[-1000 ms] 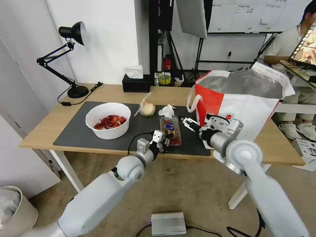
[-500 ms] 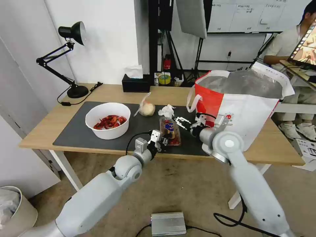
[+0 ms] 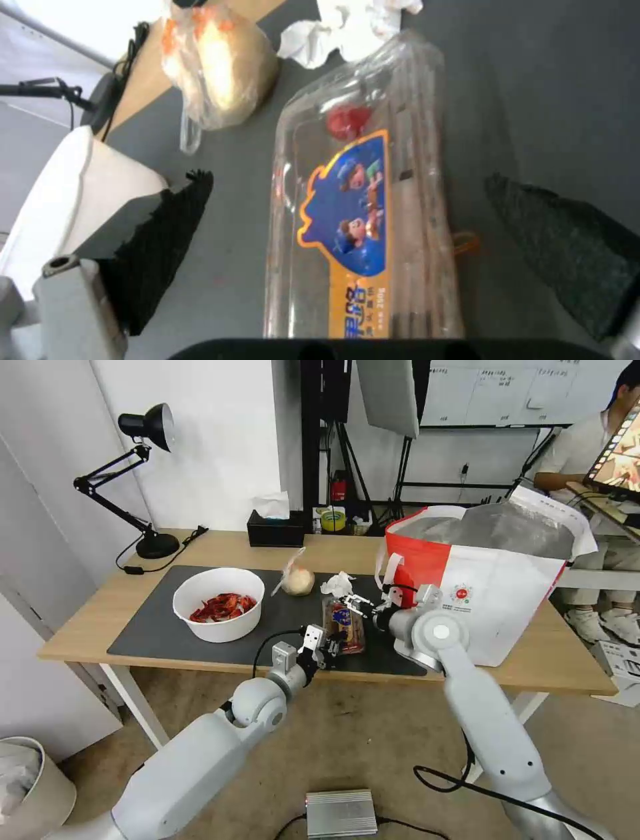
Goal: Pick up the trash from the table and place it into the takeout bag.
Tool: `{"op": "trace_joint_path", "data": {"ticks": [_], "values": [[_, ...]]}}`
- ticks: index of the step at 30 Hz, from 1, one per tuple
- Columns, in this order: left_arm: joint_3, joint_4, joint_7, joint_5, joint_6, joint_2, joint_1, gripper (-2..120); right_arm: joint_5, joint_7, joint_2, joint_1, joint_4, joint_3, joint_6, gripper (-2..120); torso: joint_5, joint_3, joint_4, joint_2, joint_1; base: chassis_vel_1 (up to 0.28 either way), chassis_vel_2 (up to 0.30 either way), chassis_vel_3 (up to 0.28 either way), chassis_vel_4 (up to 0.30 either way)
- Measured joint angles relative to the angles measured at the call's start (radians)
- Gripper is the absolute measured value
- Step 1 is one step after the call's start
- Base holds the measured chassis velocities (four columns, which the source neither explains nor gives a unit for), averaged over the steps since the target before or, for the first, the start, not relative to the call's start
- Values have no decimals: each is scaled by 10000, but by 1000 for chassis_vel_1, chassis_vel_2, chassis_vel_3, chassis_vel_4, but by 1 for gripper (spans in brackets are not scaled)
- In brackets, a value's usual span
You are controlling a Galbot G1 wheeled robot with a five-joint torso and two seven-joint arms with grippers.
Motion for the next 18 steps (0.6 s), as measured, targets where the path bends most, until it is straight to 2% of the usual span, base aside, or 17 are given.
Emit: {"op": "trace_joint_path", "data": {"ticks": [18], "values": [[-23, -160, -10, -2, 12, -19, 53, 0, -103, -39, 422, 330, -742, -195, -326, 100, 0, 0, 0, 1, 0, 0, 0, 0, 0]]}}
